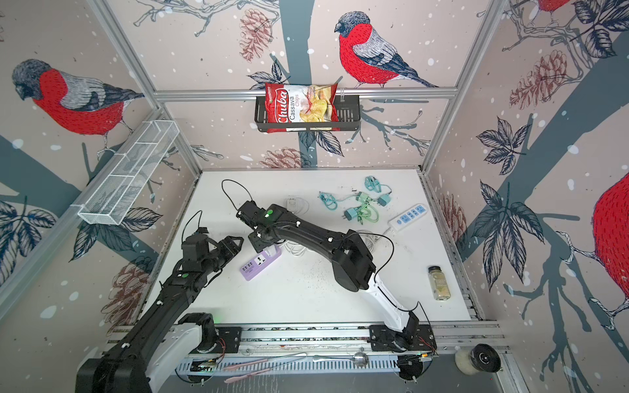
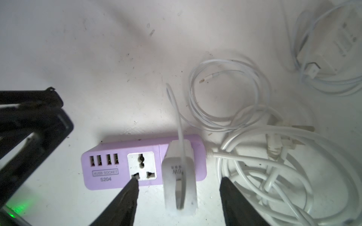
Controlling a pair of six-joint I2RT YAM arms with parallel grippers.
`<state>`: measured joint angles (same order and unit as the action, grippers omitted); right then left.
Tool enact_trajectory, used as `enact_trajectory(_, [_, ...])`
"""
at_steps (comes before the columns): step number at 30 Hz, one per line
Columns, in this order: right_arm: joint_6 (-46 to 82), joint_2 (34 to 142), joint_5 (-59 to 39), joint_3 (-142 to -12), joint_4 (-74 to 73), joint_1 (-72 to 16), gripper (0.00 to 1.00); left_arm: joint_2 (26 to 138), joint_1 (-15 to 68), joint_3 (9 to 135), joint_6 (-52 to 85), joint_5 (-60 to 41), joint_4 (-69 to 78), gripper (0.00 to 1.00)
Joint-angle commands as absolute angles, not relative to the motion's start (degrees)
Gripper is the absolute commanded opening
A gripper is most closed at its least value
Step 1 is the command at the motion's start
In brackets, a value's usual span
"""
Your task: Insert the plug
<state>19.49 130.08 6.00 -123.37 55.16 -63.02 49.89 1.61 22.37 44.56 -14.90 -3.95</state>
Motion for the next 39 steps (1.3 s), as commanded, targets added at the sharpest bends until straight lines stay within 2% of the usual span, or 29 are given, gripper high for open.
enact_trajectory(1, [20.9, 125.3, 8.0, -119.3, 54.3, -61.9, 0.69, 51.4, 1.5, 26.0, 41.1, -11.0, -6.4, 0.73])
enact_trajectory(6, [22.1, 114.7, 7.2, -106.6, 47.2, -58.4, 0.69, 56.1, 1.5, 33.6, 39.0, -8.5, -8.7, 0.73])
enact_trajectory(12, [22.0, 108.0, 6.9, -94.8, 36.7, -48.3, 0.69, 66.8, 3.8, 45.1, 37.2, -8.6, -8.0, 0.68])
enact_trajectory(17, [22.4, 109.8, 6.6, -92.7, 32.1, -38.8, 0.68, 81.6, 9.1, 57.8, 33.8, -7.2, -9.1, 0.66])
enact_trajectory(22, [22.2, 109.9, 4.5, -91.3, 29.5, -33.7, 0.65, 99.1, 14.9, 73.7, 31.2, -8.0, -14.5, 0.61])
enact_trajectory(27, [21.2, 108.5, 4.0, -89.4, 28.4, -32.1, 0.64, 115.9, 20.5, 91.4, 30.0, -6.1, -25.6, 0.48])
enact_trajectory(29, [21.1, 107.5, 3.7, -87.9, 27.7, -31.6, 0.64, 118.9, 22.2, 94.3, 30.2, -4.8, -26.3, 0.44])
enact_trajectory(39, [20.0, 104.0, 2.5, -82.6, 25.9, -29.2, 0.63, 120.7, 25.1, 94.6, 32.7, 1.4, -28.4, 0.46])
